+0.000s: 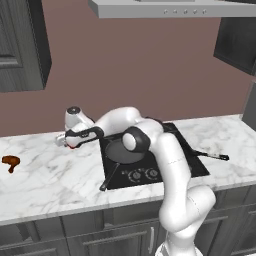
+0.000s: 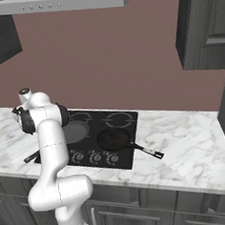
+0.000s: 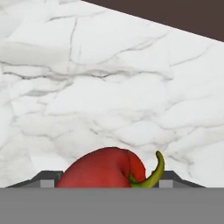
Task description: Place both pans onto different burners. Then place the bell pepper and the chicken drumstick on different pans.
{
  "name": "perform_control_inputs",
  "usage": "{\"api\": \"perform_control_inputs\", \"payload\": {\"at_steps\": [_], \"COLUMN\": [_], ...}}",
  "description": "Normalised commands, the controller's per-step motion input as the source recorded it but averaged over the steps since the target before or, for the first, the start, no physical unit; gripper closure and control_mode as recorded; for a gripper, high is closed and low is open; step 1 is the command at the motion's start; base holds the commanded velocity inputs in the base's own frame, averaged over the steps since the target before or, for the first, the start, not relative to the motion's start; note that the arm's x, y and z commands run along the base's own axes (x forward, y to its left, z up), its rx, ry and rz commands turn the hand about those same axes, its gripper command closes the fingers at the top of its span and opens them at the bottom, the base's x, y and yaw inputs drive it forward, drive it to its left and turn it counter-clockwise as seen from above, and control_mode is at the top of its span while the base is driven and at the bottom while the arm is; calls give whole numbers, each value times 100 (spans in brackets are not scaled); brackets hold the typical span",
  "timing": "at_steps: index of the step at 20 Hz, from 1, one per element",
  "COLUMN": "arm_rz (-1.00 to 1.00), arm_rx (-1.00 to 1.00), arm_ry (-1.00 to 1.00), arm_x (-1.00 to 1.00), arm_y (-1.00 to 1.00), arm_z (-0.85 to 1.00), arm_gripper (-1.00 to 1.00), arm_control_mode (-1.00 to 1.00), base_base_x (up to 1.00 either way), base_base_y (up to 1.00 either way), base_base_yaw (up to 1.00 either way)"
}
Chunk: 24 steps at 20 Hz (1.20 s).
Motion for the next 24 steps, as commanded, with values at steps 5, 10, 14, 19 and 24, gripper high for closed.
{"api": "perform_control_inputs", "payload": {"at_steps": [5,10,14,19,24], "arm_rz": [1,0,0,0,0], "arm_rx": [0,0,0,0,0], "arm_ry": [0,0,0,0,0], "arm_x": [0,-8,-25,-28,-49], "arm_y": [4,-12,-35,-33,-64], "arm_z": [0,36,48,54,42], "arm_gripper": [100,100,100,100,100], "arm_control_mode": [-100,-100,-100,-100,-100], "base_base_x": [0,0,0,0,0], "base_base_y": [0,0,0,0,0], "base_base_yaw": [0,0,0,0,0]}}
